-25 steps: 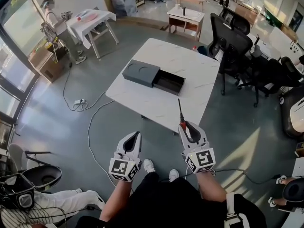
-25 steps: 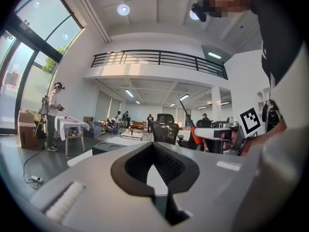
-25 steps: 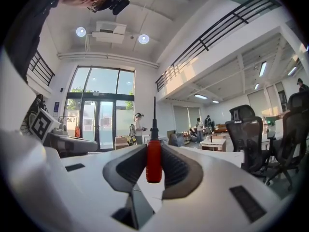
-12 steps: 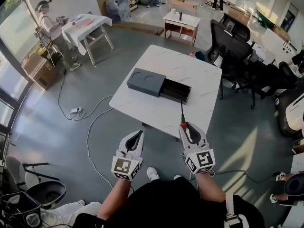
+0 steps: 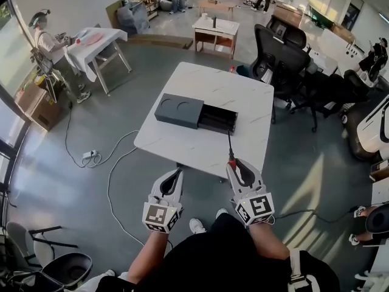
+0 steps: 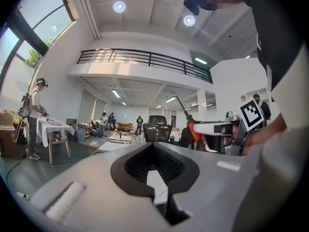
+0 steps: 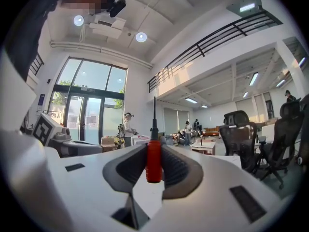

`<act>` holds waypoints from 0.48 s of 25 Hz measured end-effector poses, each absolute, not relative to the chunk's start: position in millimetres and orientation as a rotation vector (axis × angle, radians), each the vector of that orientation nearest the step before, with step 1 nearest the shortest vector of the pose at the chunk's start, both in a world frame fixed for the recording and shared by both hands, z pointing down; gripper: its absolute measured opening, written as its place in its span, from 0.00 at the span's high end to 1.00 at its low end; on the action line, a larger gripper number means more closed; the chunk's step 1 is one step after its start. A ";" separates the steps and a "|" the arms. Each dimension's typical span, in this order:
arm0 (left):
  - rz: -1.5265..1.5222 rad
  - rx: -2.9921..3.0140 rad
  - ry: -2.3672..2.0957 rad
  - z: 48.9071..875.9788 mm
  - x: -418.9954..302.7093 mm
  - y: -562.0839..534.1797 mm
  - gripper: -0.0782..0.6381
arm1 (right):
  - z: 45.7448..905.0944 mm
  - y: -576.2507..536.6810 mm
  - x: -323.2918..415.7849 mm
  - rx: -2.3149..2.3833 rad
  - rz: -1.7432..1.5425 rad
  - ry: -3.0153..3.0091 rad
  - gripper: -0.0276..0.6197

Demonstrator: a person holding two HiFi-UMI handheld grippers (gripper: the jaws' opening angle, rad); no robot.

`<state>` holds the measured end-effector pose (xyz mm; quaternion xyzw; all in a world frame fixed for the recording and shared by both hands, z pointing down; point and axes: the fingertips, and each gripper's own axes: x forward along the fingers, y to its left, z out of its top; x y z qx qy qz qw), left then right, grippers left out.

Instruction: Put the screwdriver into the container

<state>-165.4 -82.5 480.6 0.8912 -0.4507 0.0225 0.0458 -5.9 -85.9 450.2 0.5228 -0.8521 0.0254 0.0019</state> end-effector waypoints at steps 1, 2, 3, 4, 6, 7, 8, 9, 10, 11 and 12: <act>0.068 2.721 -1.364 483.7 -162.6 -85.5 0.88 | 452.6 -87.9 -2.5 1.650 0.082 -2.662 0.81; 0.067 2.721 -1.352 486.3 -159.3 -89.2 0.88 | 455.6 -90.9 1.6 1.659 0.086 -2.650 0.81; 0.064 2.723 -1.340 487.8 -155.5 -93.5 0.88 | 458.8 -95.1 6.3 1.666 0.092 -2.639 0.81; 0.061 2.727 -1.329 488.4 -151.5 -98.3 0.88 | 462.0 -100.3 11.0 1.672 0.099 -2.630 0.81; 0.063 2.735 -1.318 489.5 -145.4 -109.4 0.88 | 467.8 -112.9 18.5 1.680 0.115 -2.626 0.81; 0.070 2.735 -1.319 490.6 -144.0 -115.7 0.88 | 469.9 -119.8 20.8 1.683 0.122 -2.628 0.81; 0.077 2.729 -1.322 491.8 -143.1 -122.5 0.88 | 471.0 -127.0 22.7 1.685 0.126 -2.630 0.81; 0.079 2.720 -1.324 492.1 -142.2 -129.4 0.88 | 471.2 -134.5 24.7 1.686 0.129 -2.632 0.81; 0.073 2.712 -1.323 491.2 -141.1 -136.6 0.88 | 470.9 -142.2 26.7 1.686 0.129 -2.634 0.81; 0.059 2.707 -1.319 489.3 -139.9 -144.1 0.88 | 470.3 -150.3 28.8 1.686 0.129 -2.636 0.81; 0.043 2.707 -1.316 486.8 -138.7 -152.4 0.88 | 469.9 -158.8 30.8 1.686 0.129 -2.638 0.81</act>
